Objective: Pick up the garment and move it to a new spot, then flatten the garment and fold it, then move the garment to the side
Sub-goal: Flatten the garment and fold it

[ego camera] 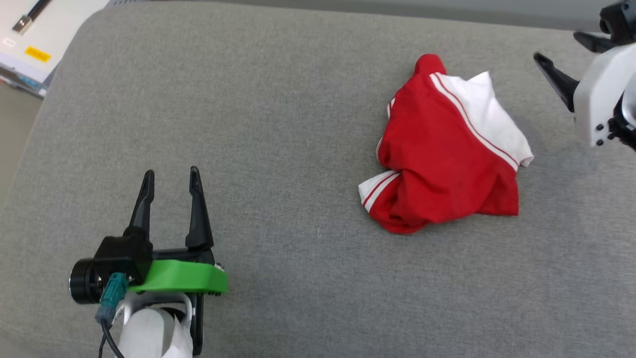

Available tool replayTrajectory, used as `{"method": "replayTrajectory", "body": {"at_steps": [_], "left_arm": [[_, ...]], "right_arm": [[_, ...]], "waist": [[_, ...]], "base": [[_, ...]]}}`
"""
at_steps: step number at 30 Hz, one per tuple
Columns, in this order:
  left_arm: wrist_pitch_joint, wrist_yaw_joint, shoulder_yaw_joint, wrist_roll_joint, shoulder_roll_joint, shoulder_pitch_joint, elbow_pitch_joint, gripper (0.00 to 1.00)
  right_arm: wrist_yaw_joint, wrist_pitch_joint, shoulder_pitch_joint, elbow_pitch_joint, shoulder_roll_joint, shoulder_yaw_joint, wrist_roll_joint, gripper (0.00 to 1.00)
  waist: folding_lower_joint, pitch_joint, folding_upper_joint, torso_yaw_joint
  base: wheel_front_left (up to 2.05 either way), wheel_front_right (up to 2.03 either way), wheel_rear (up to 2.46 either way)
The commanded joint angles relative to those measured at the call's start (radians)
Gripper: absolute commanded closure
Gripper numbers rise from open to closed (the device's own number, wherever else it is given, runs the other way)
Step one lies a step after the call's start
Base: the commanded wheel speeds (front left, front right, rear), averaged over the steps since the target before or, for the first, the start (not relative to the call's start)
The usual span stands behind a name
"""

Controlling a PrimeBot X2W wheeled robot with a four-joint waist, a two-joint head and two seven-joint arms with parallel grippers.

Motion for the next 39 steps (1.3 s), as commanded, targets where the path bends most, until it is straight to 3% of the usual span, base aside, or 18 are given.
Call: {"method": "replayTrajectory", "body": {"at_steps": [1,5,8,15,19,21,22,28,34,39], "left_arm": [[-0.006,0.007,-0.006,-0.005,-0.004,-0.024,-0.006,0.0],[-0.006,0.021,-0.029,-0.018,-0.004,-0.05,-0.012,0.0],[-0.006,0.03,-0.045,-0.029,-0.004,-0.065,-0.011,0.0],[-0.006,0.045,-0.073,-0.051,-0.004,-0.099,0.003,0.0],[-0.006,0.049,-0.077,-0.053,-0.004,-0.101,0.018,0.0],[-0.006,0.049,-0.072,-0.05,-0.004,-0.093,0.028,0.0],[-0.006,0.047,-0.069,-0.046,-0.004,-0.088,0.032,0.0],[-0.006,0.027,-0.026,-0.012,-0.004,-0.042,0.055,0.0],[-0.006,0.003,0.016,0.015,-0.004,0.014,0.067,0.0],[-0.006,-0.005,0.031,0.025,-0.004,0.051,0.071,0.0]], "right_arm": [[-0.001,0.079,-0.033,0.018,-0.022,0.029,0.047,0.0],[-0.001,0.314,-0.089,0.057,-0.053,0.111,0.172,0.0],[-0.001,0.407,-0.111,0.079,-0.061,0.151,0.207,0.0],[-0.001,0.438,-0.076,0.133,-0.039,0.237,0.238,0.0],[-0.001,0.387,-0.037,0.147,-0.04,0.293,0.262,0.0],[-0.001,0.328,-0.034,0.148,-0.047,0.311,0.262,0.82],[-0.001,0.3,-0.035,0.149,-0.05,0.315,0.265,1.0],[-0.001,0.065,-0.061,0.119,-0.083,0.264,0.321,1.0],[-0.001,-0.06,-0.001,0.005,-0.198,0.235,0.356,1.0],[-0.001,-0.133,0.149,-0.06,-0.293,0.176,0.377,1.0]], "waist": [[-0.0001,0.062,-0.0001,0.041],[-0.0001,0.11,-0.0001,0.064],[-0.0001,0.141,-0.0001,0.079],[-0.0001,0.187,-0.0001,0.105],[-0.0001,0.172,-0.0001,0.105],[-0.0001,0.151,-0.0001,0.096],[-0.0001,0.139,-0.0001,0.091],[-0.0001,0.038,-0.0001,0.039],[-0.0001,-0.054,-0.0001,-0.018],[-0.0001,-0.107,-0.0001,-0.06]], "base": [[0.0,0.0,0.0],[0.0,0.0,0.0],[0.0,0.0,0.0],[0.0,0.0,0.0],[0.0,0.0,0.0],[0.0,0.0,0.0],[0.0,0.0,0.0],[0.0,0.0,0.0],[0.0,0.0,0.0],[0.0,0.0,0.0]]}}
